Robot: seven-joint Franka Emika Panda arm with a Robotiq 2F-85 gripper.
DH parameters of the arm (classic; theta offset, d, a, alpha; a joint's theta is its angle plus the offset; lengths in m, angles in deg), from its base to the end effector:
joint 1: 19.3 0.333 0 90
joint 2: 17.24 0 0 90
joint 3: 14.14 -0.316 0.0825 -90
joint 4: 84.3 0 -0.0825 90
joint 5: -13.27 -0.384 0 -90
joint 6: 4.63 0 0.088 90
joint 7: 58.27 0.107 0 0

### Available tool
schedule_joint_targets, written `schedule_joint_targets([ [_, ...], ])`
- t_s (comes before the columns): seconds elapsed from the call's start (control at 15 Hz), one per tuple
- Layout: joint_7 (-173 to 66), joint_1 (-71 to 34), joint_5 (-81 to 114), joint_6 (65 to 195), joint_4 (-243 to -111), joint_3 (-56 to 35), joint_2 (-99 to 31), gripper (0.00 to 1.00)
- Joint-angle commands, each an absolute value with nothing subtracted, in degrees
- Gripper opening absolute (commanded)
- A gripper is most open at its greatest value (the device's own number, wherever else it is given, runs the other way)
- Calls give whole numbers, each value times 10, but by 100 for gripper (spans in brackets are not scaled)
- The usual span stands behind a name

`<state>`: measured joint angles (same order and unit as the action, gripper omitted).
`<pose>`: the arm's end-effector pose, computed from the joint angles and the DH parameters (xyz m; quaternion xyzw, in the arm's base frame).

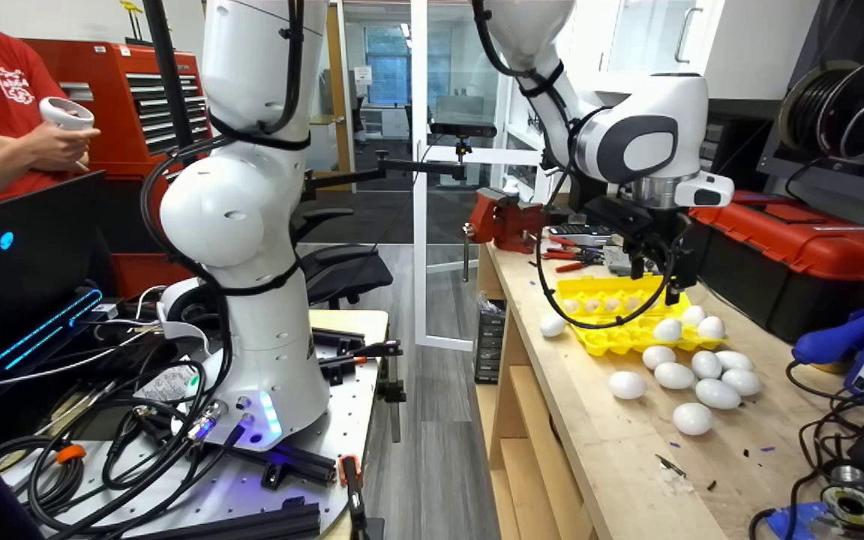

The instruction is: Remove one egg from the carton box

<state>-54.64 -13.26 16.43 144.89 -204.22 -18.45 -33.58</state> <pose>0.5936 0.1083 0.3091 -0.9902 -0.0774 -0.1159 0.0078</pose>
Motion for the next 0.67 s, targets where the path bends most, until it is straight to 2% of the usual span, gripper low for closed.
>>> schedule_joint_targets([
  [0.0,-520,-117,188,1438,-1994,-171,-373,100],
  [0.6,-521,-98,185,1428,-1896,-165,-456,100],
])
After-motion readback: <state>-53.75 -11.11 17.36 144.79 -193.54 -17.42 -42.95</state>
